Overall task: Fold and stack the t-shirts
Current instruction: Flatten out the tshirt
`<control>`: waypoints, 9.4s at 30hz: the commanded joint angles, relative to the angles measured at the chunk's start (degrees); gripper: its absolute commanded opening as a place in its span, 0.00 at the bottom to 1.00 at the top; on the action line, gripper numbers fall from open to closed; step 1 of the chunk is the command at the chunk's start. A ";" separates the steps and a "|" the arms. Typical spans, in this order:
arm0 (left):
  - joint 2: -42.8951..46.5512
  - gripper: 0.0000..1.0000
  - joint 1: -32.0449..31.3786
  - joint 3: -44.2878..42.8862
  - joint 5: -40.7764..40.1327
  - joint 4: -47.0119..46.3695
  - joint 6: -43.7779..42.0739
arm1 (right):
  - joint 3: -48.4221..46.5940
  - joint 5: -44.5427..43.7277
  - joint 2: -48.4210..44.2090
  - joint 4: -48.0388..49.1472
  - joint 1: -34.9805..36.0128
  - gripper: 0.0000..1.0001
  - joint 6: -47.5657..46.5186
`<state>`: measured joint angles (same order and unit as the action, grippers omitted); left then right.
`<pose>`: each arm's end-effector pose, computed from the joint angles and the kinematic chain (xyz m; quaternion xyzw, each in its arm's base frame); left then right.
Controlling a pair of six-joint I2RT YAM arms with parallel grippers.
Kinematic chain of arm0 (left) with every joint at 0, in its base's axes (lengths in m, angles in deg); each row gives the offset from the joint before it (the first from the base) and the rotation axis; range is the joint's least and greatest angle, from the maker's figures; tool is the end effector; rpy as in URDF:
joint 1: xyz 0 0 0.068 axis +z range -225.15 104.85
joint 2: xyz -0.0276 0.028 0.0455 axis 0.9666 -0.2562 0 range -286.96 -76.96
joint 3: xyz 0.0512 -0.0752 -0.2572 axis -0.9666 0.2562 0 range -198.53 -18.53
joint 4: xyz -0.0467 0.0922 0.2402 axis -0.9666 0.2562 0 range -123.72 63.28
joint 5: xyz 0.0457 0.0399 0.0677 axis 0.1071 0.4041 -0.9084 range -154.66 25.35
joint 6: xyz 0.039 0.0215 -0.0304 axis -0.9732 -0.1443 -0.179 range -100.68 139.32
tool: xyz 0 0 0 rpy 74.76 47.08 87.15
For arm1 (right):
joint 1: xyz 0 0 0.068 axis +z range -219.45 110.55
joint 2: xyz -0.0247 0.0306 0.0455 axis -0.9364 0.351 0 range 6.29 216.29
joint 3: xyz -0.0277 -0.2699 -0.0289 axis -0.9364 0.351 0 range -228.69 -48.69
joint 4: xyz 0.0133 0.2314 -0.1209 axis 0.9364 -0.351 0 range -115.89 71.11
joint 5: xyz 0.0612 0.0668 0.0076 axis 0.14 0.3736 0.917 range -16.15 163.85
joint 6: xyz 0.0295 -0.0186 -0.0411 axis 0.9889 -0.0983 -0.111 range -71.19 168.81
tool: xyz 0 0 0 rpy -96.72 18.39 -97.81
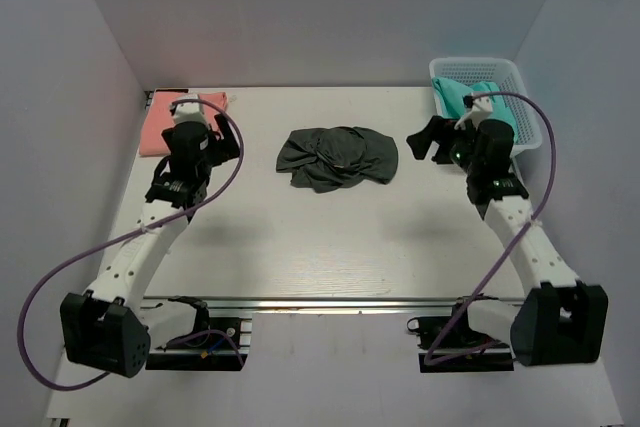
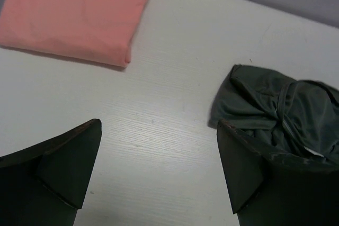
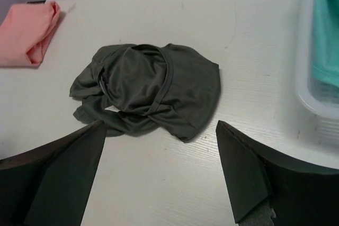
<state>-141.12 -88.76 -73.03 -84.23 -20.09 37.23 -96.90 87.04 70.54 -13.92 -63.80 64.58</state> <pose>0.2510 -0.0486 0.3266 -0.1243 0.8190 -0.0105 0.5601 0.2618 0.0341 0.3204 -0.0051 0.7704 0.2045 0.6038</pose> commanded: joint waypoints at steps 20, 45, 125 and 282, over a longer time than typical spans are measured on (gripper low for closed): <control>-52.19 0.79 -2.92 -27.76 27.57 5.88 -0.60 | -54.70 -4.57 59.04 -33.98 11.57 0.83 -8.83; -32.96 0.00 -5.20 -36.44 23.01 -4.58 -2.71 | -64.10 -11.25 46.24 -26.42 14.12 0.00 -14.53; -21.18 0.15 -4.15 17.14 8.05 0.19 21.20 | -2.95 2.01 29.71 -12.98 10.52 0.08 8.05; -58.07 1.00 0.33 -43.74 16.33 14.57 -2.00 | -40.37 -15.92 48.93 -30.18 14.06 0.90 2.96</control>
<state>-195.07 -88.24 -115.24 -65.50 -8.99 34.76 -131.54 72.31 115.76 -39.79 -45.97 68.14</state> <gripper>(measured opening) 0.998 0.902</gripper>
